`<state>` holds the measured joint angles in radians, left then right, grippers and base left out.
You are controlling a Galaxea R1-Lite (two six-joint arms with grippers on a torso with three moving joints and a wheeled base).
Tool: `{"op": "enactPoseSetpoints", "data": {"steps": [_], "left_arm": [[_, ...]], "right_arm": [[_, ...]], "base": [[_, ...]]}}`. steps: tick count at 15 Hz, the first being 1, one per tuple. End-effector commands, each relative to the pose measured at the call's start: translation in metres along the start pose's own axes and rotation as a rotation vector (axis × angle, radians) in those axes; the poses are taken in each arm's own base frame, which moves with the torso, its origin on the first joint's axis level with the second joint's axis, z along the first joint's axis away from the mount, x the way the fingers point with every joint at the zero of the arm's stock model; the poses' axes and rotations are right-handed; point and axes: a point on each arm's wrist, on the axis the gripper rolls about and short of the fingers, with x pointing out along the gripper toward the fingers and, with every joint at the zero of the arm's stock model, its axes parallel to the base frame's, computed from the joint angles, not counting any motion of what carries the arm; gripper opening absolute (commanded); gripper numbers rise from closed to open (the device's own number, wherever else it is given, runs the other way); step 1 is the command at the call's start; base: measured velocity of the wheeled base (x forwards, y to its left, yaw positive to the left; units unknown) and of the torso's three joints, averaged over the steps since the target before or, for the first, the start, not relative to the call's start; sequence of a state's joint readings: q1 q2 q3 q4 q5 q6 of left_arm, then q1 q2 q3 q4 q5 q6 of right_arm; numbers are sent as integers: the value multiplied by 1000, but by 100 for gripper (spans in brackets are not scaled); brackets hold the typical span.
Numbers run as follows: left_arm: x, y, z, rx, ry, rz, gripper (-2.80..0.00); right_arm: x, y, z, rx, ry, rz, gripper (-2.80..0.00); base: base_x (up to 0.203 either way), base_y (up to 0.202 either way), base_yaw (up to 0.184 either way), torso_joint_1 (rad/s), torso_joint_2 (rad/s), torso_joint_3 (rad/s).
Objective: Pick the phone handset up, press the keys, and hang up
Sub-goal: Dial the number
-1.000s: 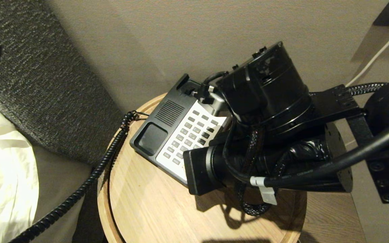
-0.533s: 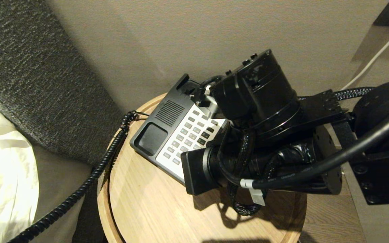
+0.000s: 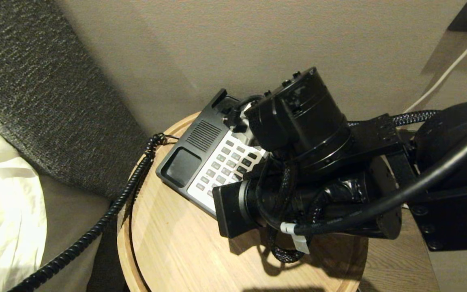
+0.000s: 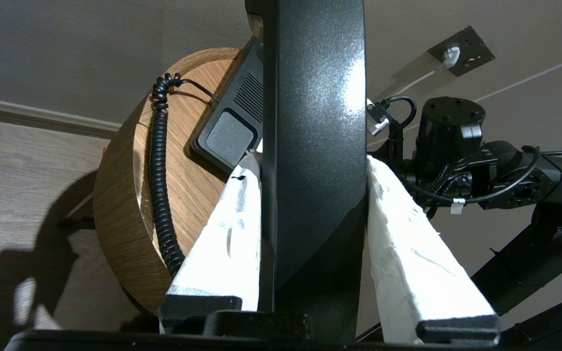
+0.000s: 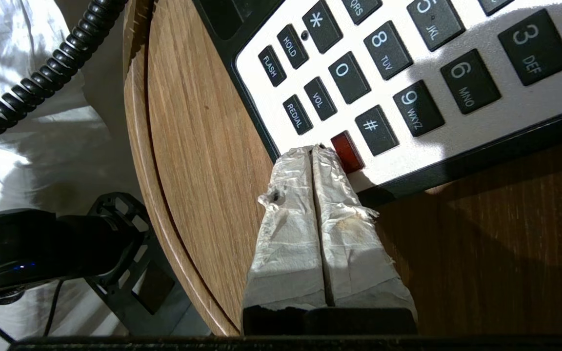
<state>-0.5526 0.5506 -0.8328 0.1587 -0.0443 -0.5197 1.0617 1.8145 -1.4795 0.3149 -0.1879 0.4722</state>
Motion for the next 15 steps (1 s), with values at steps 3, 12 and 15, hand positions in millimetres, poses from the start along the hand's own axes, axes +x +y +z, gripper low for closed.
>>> {"op": "enactPoseSetpoints", "data": {"steps": [3, 12, 15], "left_arm": [[0, 0, -1, -4, 4, 1, -280], [12, 7, -12, 54, 61, 25, -280], [29, 13, -20, 247, 139, 49, -280]], "right_arm": [[-1, 1, 2, -3, -8, -1, -280], [-58, -1, 27, 58, -178, 22, -280], [-86, -14, 37, 98, -278, -40, -280]], "base": [[0, 0, 0, 0, 0, 0], [0, 0, 0, 0, 0, 0], [0, 0, 0, 0, 0, 0]]}}
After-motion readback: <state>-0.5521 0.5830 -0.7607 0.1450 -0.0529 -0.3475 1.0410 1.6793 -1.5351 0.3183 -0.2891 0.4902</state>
